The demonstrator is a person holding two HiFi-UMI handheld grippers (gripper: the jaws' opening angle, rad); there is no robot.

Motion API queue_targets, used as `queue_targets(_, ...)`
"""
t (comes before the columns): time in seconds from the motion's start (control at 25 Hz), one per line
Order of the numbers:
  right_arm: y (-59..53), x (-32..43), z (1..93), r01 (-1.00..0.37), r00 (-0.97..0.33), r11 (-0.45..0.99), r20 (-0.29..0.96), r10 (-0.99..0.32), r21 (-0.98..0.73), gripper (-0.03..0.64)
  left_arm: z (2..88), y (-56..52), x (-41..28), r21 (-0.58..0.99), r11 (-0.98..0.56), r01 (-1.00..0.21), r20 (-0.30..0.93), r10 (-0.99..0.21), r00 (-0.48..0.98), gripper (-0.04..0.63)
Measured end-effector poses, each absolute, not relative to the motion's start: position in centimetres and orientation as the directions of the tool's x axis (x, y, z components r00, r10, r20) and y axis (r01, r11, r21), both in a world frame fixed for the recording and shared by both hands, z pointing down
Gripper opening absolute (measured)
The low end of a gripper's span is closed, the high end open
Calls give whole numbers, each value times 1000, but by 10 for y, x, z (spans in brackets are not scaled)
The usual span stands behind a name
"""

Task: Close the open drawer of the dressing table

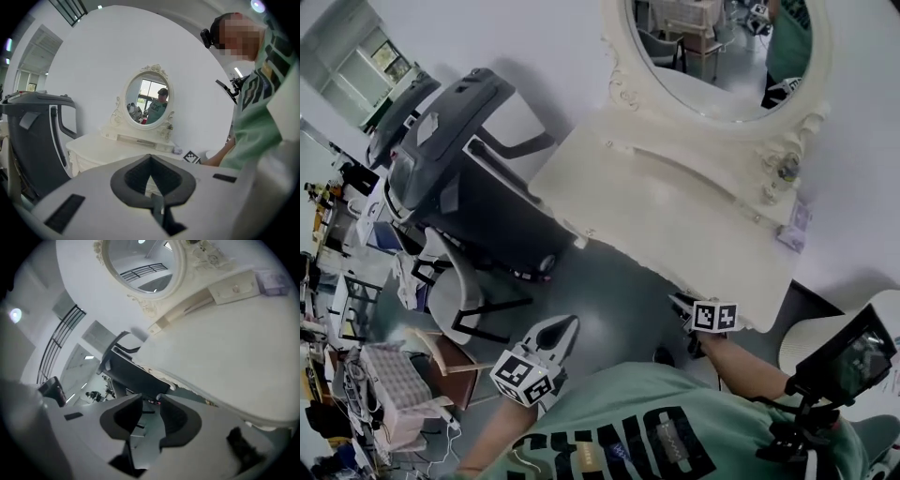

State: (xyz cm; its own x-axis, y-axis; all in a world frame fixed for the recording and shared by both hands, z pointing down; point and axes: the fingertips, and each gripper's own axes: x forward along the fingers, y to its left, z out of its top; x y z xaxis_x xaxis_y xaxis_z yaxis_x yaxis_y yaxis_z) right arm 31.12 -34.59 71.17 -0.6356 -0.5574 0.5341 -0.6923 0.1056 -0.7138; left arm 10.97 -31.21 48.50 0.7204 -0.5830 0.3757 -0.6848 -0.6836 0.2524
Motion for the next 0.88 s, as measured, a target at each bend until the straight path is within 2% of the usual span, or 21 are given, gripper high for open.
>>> queue_targets(0.2, -370, 339, 643, -648, -694, 254, 419, -586, -719, 106, 460, -334, 145, 216, -710, -671, 316, -599, 736, -2)
queue_targets(0.4, -386, 380, 591, -670, -686, 351, 363, -631, -655, 80, 444, -351, 166, 191, -722, -665, 280, -610, 742, -2)
queue_targets(0.88, -439, 430, 512, -739, -604, 431, 223, -765, -518, 28, 441, -411, 153, 179, -734, -654, 222, -618, 754, -2)
